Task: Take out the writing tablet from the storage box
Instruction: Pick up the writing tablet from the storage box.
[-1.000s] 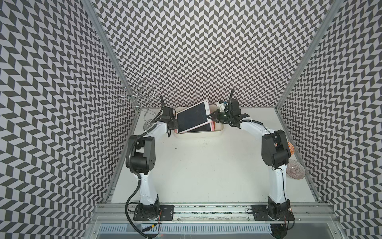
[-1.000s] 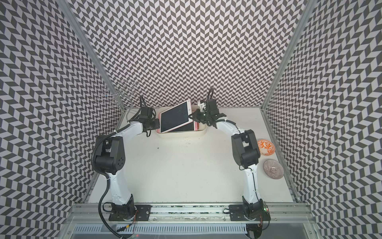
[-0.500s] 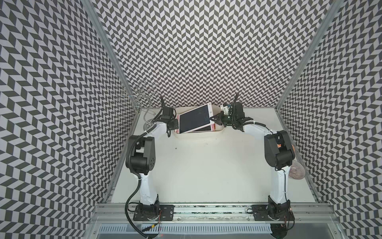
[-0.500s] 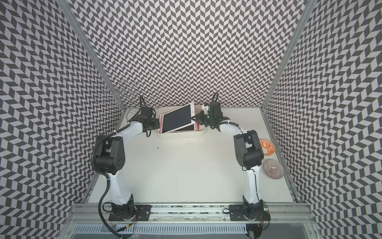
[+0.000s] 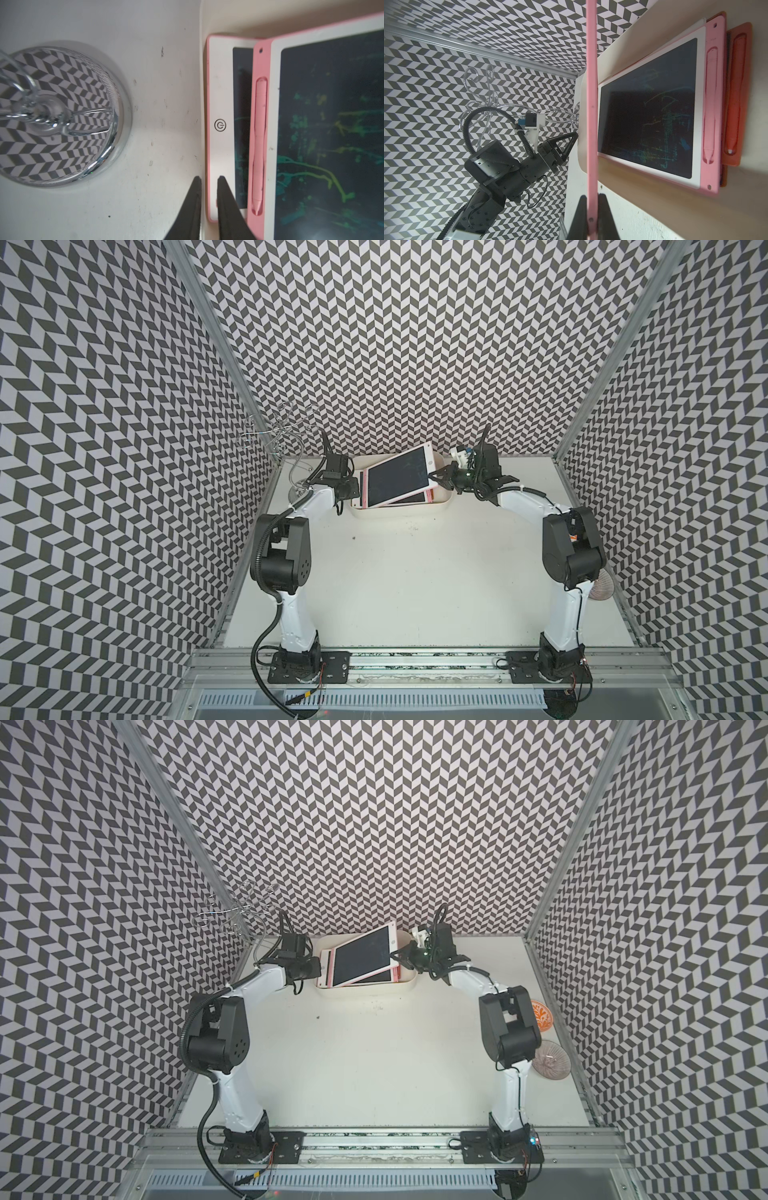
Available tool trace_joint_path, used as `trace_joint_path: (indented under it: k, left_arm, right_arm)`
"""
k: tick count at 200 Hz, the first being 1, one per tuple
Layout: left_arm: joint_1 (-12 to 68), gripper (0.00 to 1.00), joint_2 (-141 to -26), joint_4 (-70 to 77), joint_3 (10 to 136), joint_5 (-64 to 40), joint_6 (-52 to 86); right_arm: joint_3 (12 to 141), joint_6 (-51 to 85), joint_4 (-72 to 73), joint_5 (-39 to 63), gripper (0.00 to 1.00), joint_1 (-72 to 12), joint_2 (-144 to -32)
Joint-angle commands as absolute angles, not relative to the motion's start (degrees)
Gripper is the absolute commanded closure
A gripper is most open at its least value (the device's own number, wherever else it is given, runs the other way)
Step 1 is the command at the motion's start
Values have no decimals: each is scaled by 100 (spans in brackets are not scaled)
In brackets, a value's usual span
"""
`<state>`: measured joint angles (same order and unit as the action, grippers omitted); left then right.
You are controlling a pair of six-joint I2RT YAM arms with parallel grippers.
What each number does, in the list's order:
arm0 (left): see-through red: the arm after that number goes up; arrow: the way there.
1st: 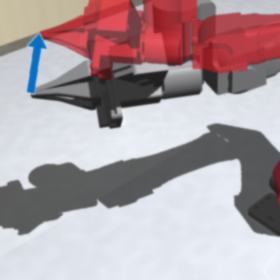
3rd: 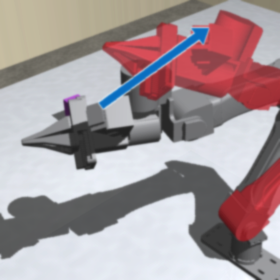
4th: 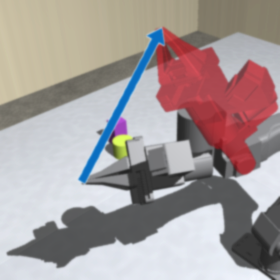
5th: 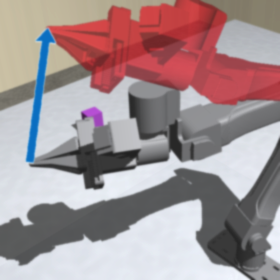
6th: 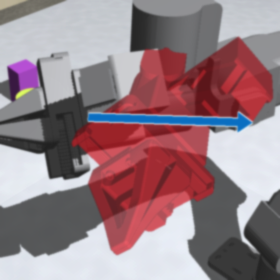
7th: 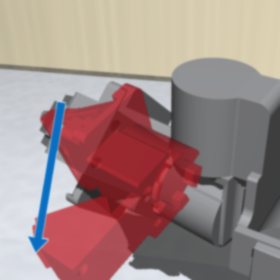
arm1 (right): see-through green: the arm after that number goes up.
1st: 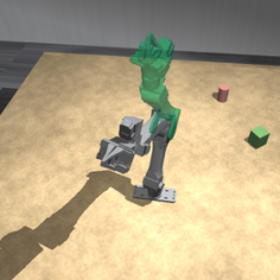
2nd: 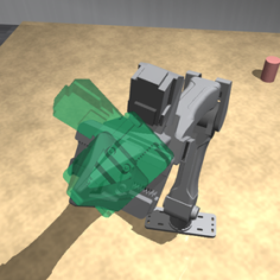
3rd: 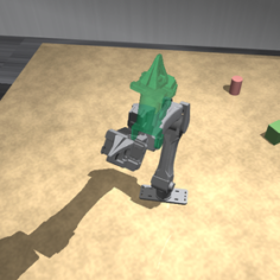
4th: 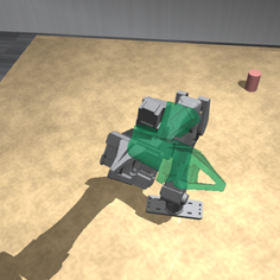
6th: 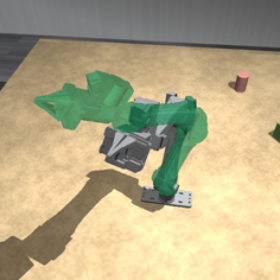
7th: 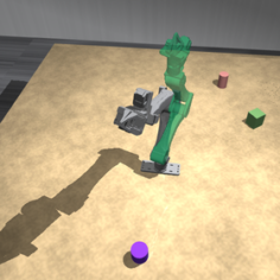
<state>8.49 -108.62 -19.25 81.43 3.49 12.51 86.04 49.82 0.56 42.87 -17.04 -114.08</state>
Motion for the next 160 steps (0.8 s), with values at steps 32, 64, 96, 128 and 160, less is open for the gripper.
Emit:
trace_joint_path:
  k: [32,64,96,128,160]
  left_arm:
    - [879,65,-10115,-1503,8044,147,1281]
    - [896,56,-9729,-1512,7959,5,1335]
    - [936,42,-9255,-1290,7743,-208,1404]
    - [940,23,-8952,-1244,7748,-576,1465]
    - [936,1,-8609,-971,7470,-923,1502]
  right_arm:
    - [8263,5170,880,4405,100,-1635,-10644]
    - [7925,5201,925,4347,100,-1635,-10242]
    - [7506,5335,1012,4362,100,-1630,-9828]
    - [6944,5674,1198,4638,100,-1635,-9444]
    - [6309,5807,1180,4606,100,-1670,-8873]
